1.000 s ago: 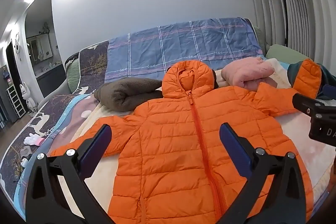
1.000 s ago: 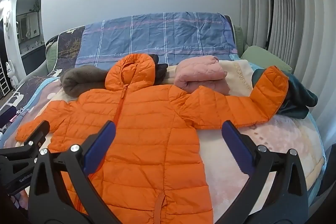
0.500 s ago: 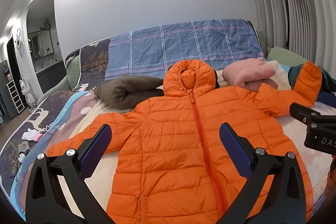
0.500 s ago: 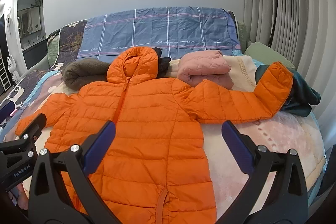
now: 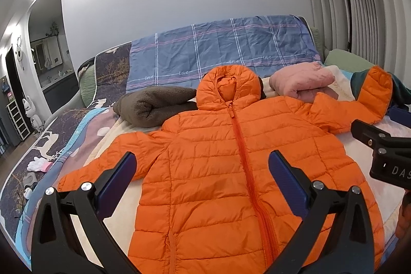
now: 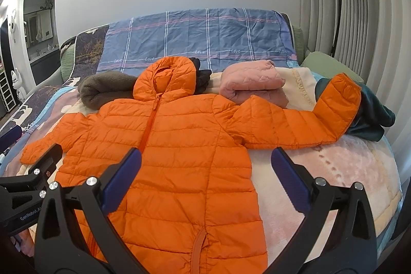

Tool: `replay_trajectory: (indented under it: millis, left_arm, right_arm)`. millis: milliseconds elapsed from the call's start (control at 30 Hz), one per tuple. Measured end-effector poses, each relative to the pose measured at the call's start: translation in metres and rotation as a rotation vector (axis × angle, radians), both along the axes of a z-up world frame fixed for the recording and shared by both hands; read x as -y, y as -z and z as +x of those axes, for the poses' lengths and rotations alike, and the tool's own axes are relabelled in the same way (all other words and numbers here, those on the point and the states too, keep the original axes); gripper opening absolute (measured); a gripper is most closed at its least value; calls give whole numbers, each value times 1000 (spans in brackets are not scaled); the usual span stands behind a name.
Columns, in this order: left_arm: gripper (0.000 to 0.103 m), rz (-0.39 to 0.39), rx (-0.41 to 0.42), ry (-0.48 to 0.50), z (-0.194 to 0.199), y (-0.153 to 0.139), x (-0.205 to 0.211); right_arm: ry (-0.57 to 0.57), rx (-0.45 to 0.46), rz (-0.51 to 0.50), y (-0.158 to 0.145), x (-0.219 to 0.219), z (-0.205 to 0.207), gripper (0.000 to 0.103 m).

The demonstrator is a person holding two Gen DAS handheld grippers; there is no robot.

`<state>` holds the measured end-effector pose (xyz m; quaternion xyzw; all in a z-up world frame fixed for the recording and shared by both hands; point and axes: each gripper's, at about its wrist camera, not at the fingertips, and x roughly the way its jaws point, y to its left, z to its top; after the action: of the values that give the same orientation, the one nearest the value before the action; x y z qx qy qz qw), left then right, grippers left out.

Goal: Fold large clothes

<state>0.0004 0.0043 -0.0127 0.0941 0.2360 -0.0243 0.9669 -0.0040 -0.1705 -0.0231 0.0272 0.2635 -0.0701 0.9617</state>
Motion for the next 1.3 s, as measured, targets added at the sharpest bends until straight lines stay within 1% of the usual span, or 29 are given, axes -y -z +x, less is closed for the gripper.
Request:
replay_trajectory:
  millis: [467, 633, 867, 967, 1200, 1300]
  left_arm:
    - [102, 2, -4, 19, -2, 2, 3]
    - [102, 4, 8, 27, -4, 2, 4]
    - [102, -7, 6, 47, -4, 3, 3]
    - [102, -25, 0, 60, -3, 3, 1]
    - [102, -41, -6, 60, 0, 4, -1]
    - [102, -49, -13, 66, 2, 5, -2]
  right_arm:
    - [-8, -3, -7, 3, -6, -1, 101]
    - [-10, -4, -10, 3, -7, 0, 101]
    - [-9, -4, -17, 3, -9, 0, 101]
    - [-10, -7, -16, 4, -10, 1, 101]
    - [-9, -9, -19, 5, -9, 3, 101]
    - [-8, -23, -17, 7, -9, 6, 101]
